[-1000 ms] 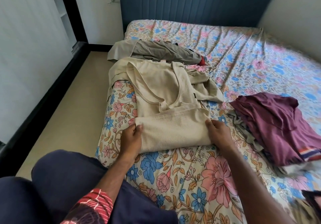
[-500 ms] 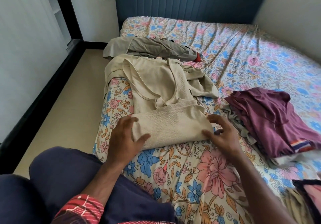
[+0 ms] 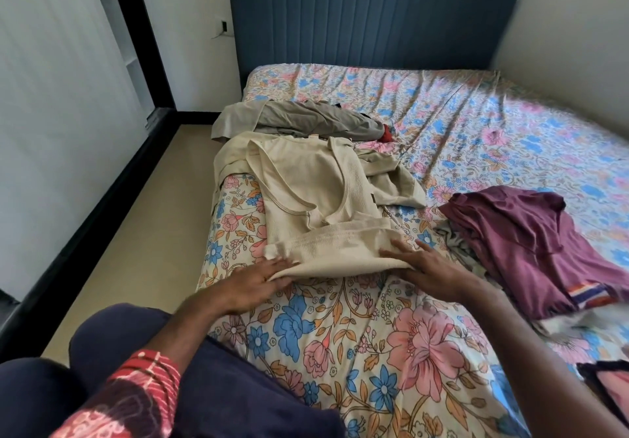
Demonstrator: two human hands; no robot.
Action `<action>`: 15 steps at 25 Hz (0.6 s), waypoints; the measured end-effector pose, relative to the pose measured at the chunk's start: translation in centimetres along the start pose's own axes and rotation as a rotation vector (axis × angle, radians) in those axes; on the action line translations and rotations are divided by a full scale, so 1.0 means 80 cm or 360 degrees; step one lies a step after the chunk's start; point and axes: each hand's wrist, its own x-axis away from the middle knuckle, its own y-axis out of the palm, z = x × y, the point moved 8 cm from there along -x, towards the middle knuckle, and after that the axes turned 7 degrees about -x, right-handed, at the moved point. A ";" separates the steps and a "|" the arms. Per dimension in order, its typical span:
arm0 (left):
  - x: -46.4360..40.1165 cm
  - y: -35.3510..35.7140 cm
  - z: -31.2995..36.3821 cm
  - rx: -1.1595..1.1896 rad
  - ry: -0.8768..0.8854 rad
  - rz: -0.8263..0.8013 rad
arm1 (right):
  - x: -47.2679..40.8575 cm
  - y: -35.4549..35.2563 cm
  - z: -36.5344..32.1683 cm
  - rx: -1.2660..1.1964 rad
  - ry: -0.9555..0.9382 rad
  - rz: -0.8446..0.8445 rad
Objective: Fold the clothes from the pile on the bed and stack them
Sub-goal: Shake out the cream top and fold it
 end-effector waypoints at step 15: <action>0.008 -0.083 -0.014 0.0823 -0.0072 -0.0450 | -0.016 -0.073 -0.076 -0.0868 0.0085 -0.0299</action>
